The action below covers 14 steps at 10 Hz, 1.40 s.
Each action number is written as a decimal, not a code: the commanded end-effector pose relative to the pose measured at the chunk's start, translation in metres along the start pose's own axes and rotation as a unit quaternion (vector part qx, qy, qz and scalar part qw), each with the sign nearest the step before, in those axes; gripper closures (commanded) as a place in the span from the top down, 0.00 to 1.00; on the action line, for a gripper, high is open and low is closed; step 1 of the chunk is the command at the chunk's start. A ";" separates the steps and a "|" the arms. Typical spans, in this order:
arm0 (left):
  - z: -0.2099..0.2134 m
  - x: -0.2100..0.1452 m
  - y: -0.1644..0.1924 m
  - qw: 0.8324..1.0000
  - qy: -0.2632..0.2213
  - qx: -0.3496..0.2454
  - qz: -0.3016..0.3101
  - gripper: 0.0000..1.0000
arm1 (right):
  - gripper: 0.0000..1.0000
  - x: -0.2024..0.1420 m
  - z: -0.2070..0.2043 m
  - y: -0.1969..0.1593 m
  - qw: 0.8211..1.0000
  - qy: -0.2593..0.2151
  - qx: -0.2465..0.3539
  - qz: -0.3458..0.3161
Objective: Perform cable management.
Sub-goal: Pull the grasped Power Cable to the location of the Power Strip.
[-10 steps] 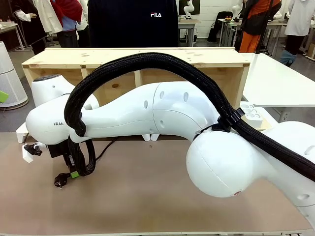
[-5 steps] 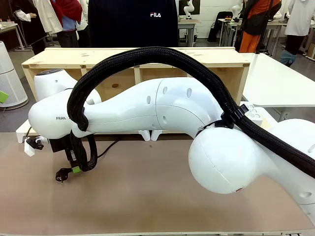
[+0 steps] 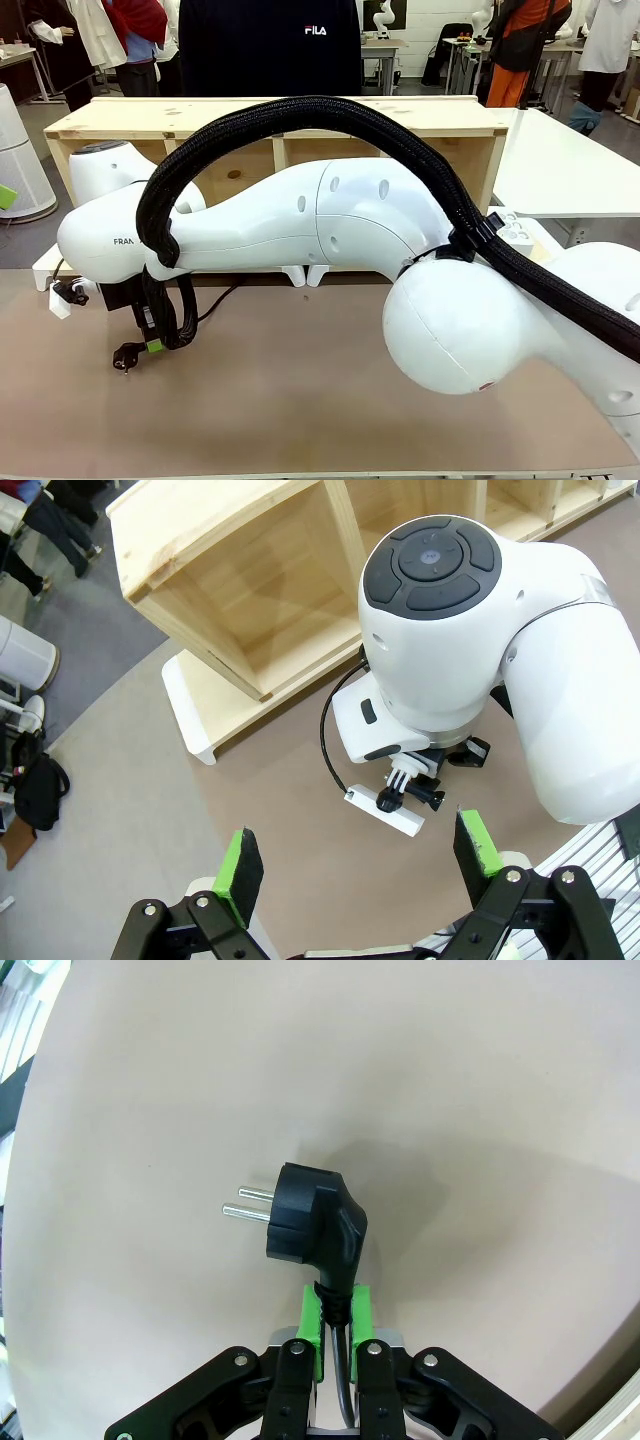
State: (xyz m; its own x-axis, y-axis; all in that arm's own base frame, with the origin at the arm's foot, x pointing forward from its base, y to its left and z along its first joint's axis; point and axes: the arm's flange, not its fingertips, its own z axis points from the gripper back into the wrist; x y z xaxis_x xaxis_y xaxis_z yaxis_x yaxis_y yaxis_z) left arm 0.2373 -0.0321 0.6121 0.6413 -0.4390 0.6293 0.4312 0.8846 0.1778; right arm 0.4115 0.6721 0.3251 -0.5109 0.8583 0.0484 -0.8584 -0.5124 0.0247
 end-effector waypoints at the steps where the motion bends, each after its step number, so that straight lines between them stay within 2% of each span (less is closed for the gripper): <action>1: 0.001 0.000 0.001 1.000 -0.001 0.000 0.001 1.00 | 0.00 0.001 0.000 0.000 1.000 0.000 0.000 0.002; 3: 0.001 0.000 0.001 1.000 -0.001 0.000 0.001 1.00 | 0.00 0.001 0.000 0.000 1.000 0.000 0.000 0.002; 4: 0.001 0.000 0.001 1.000 -0.001 0.000 0.001 1.00 | 0.14 0.000 0.000 0.000 1.000 0.000 0.000 0.000; 10: 0.001 0.000 0.001 1.000 -0.001 0.000 0.001 1.00 | 0.14 -0.040 0.011 0.044 0.997 -0.032 0.010 -0.074; 14: 0.001 0.000 0.001 1.000 -0.001 0.000 0.001 1.00 | 0.14 -0.076 0.018 0.089 0.985 -0.067 0.006 -0.158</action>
State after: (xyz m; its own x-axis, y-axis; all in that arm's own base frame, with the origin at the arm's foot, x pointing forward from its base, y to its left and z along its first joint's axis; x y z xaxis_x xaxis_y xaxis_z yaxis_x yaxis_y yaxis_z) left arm 0.2373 -0.0320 0.6121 0.6413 -0.4389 0.6293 0.4311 0.8846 0.1776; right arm 0.4056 0.6057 0.3387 -0.2728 0.9547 0.1187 -0.9568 -0.2821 0.0698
